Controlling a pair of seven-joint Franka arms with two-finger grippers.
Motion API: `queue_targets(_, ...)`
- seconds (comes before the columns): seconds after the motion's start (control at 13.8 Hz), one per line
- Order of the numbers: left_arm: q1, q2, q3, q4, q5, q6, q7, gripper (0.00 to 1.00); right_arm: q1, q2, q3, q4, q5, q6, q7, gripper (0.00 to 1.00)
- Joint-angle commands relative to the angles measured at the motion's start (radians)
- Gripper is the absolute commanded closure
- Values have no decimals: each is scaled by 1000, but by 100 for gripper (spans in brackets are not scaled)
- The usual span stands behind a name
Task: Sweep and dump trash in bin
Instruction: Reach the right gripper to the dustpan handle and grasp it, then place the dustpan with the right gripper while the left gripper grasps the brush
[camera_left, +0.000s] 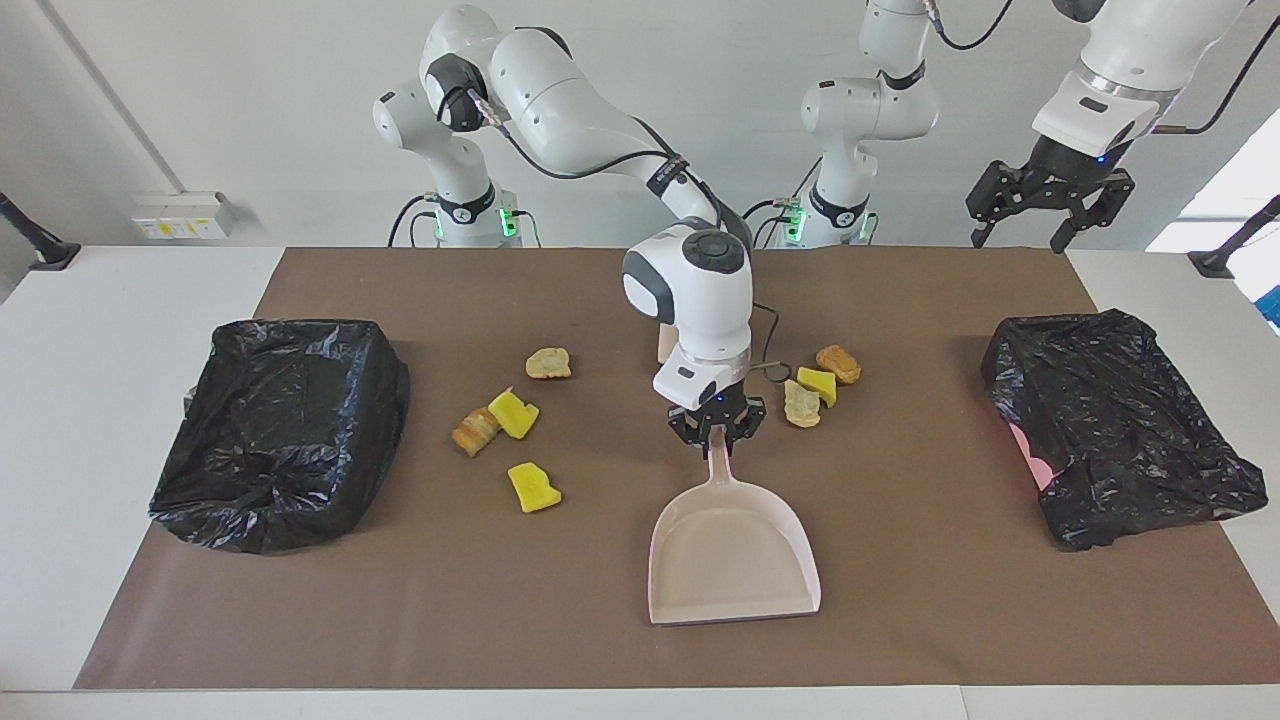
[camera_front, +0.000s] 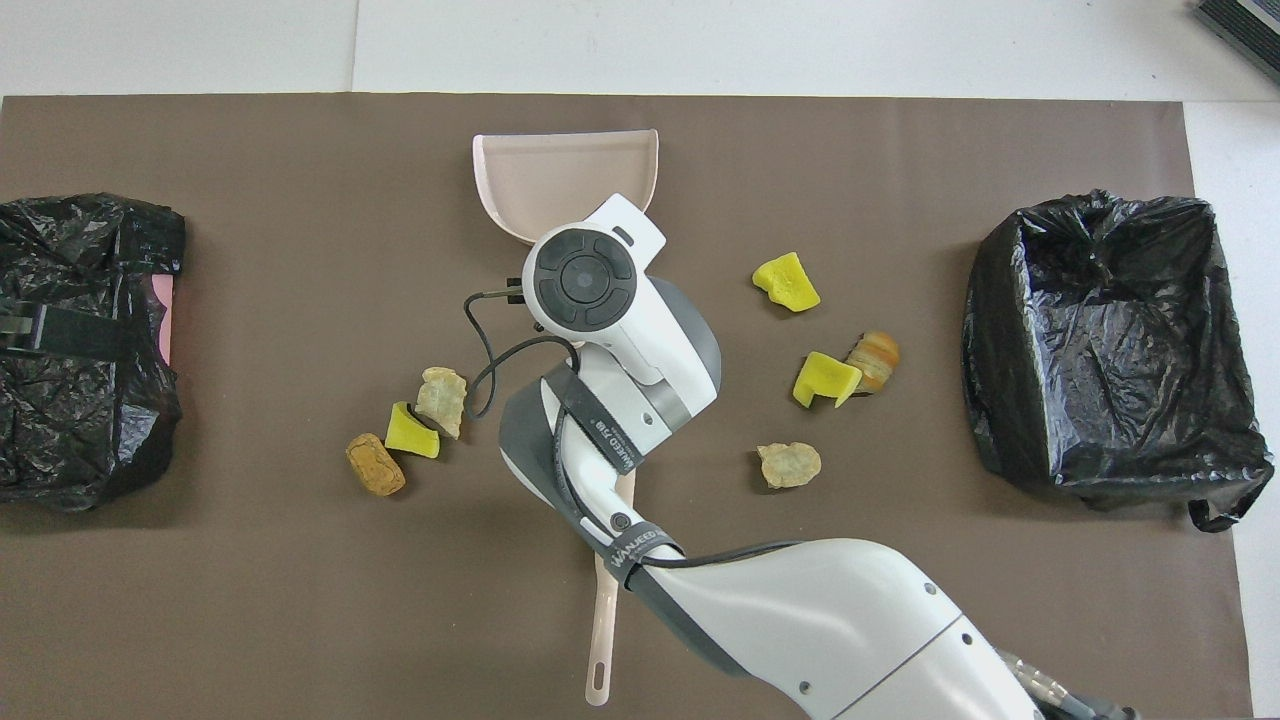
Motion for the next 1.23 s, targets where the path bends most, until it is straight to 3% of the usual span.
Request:
queue_targets(0.0, -12, -34, -6, -56, -9, 3, -9, 0, -42, -94, 17, -22, -3, -83, -27, 100)
queue_targets(0.36, -159, -152, -8, -294, -10, 91, -21, 0, -126, -249, 17, -70, 5, -309, -317, 100)
queue_targets(0.73, -435, -190, -8, -530, -12, 290, -329, 0, -195, -338, 17, -114, 48, -464, -666, 100)
queue_targets(1.02, -642, -158, -8, -666, -12, 468, -539, 0, -234, -369, 17, -163, 50, -485, -915, 100)
queue_targets(1.16, -755, -82, -8, -725, -13, 575, -666, 0, -253, -385, 17, -199, 50, -482, -1045, 100)
